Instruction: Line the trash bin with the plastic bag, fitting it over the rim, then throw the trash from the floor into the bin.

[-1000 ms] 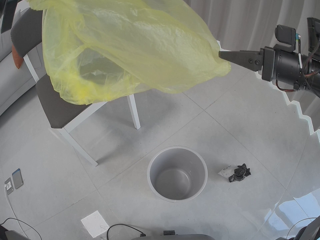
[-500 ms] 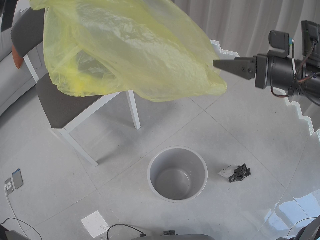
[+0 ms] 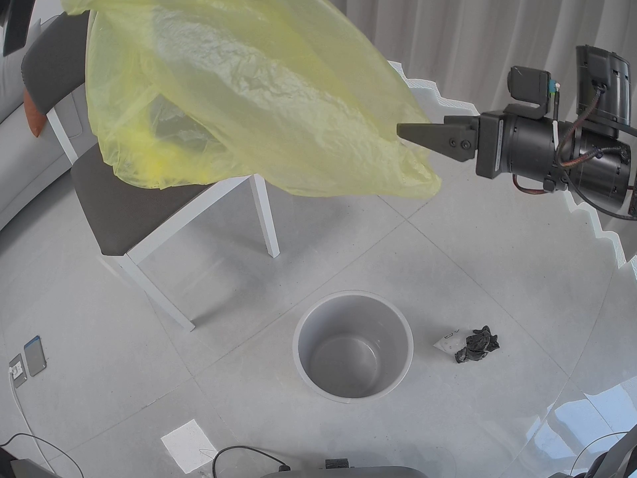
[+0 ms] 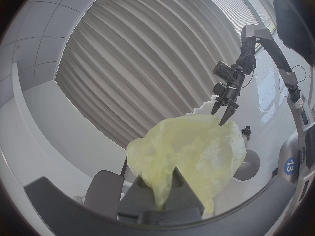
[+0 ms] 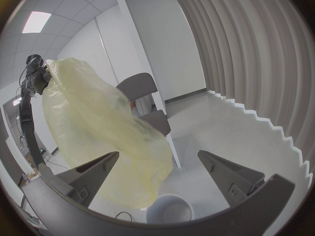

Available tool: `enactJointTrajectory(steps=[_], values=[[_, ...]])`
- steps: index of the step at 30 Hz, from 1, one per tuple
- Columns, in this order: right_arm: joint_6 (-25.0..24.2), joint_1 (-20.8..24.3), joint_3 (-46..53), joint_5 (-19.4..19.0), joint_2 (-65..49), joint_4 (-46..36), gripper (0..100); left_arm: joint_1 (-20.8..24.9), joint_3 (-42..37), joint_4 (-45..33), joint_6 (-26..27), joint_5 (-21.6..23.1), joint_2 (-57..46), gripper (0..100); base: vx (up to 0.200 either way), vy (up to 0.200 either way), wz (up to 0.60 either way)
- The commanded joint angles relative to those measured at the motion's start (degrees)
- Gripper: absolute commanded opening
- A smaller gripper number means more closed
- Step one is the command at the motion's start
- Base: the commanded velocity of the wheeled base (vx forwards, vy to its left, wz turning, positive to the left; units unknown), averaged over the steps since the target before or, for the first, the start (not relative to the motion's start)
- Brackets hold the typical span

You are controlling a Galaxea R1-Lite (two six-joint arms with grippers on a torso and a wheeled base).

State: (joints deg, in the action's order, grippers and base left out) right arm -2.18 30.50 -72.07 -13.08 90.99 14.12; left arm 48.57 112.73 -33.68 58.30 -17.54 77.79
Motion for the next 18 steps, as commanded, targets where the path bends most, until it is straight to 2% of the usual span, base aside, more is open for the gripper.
enactJointTrajectory(steps=[1, 14, 15, 18], values=[[-0.10, 0.09, -3.16, -0.02, 4.19, 0.30, 100, 0.39, 0.04, 0.46, -0.02, -0.04, 0.70, 0, 0.000, 0.000, 0.00], [-0.02, 0.96, -2.64, -0.02, 6.30, 0.65, 100, 0.39, 0.04, 1.60, -0.20, -0.04, 1.58, 0, 0.000, 0.000, 0.00], [-0.02, 0.96, -2.72, -0.02, 6.39, 0.65, 0, 0.39, 0.04, 1.60, -0.20, -0.04, 1.66, 0, 0.000, 0.000, 0.00], [-0.02, 1.05, -3.16, -0.02, 6.92, 0.65, 0, 0.39, 0.13, 1.69, -0.38, 0.14, 1.84, 0, 0.000, 0.000, 0.00]])
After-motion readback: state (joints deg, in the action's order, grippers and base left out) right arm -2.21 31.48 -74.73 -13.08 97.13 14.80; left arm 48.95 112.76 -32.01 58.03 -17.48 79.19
